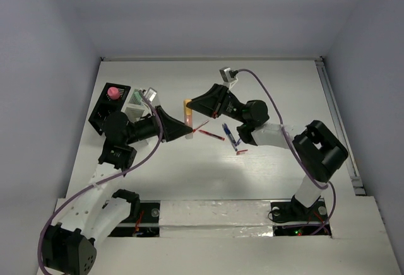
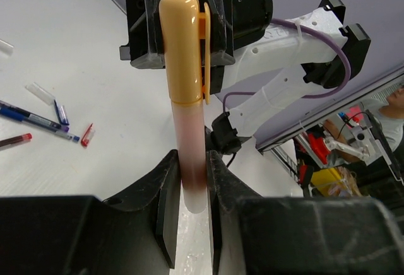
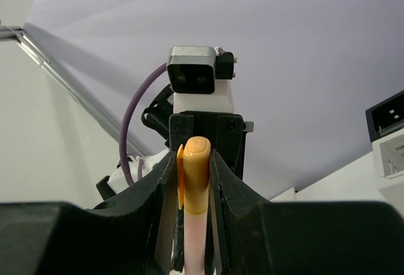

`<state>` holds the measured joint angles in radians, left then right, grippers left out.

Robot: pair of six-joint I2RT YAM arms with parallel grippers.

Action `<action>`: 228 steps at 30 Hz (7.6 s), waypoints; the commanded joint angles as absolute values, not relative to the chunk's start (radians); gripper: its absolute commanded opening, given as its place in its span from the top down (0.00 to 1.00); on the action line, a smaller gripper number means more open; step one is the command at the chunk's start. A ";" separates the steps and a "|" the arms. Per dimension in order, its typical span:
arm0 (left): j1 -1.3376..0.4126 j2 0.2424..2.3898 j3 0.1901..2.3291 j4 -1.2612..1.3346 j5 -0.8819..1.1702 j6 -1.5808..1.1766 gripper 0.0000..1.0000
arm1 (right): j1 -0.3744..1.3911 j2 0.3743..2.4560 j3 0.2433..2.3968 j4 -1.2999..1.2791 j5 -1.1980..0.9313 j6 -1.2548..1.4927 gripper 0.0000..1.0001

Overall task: Sort the stationery into containers
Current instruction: Place the pen cap in the storage box, then pick up the pen from the center of the board.

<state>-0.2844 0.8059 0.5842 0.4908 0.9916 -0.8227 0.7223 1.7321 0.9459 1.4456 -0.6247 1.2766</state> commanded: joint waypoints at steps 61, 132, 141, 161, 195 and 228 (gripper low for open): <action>-0.264 0.466 0.865 -0.181 0.362 -0.268 0.01 | 0.670 1.986 1.449 1.157 -0.532 1.062 1.00; -0.305 0.723 0.735 -0.029 0.310 -0.275 0.01 | 0.572 1.618 1.146 -0.253 -0.249 0.082 0.64; -0.287 0.698 0.735 -0.043 0.276 -0.264 0.01 | 0.699 1.856 1.365 -0.357 -0.170 -0.020 0.58; -0.268 0.652 0.738 -0.048 0.270 -0.267 0.01 | 0.810 2.112 1.777 -0.701 -0.209 -0.477 0.31; -0.268 0.670 0.738 -0.046 0.273 -0.264 0.01 | 0.746 2.398 2.046 -0.657 -0.138 -0.646 1.00; -0.650 1.060 0.540 0.679 0.339 -0.672 0.33 | 0.670 1.275 0.842 0.557 -0.189 0.482 1.00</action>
<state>-0.6346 1.0309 0.5125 0.5133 0.3817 -0.6495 0.6624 1.3537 0.8982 0.3992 -0.1692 0.3271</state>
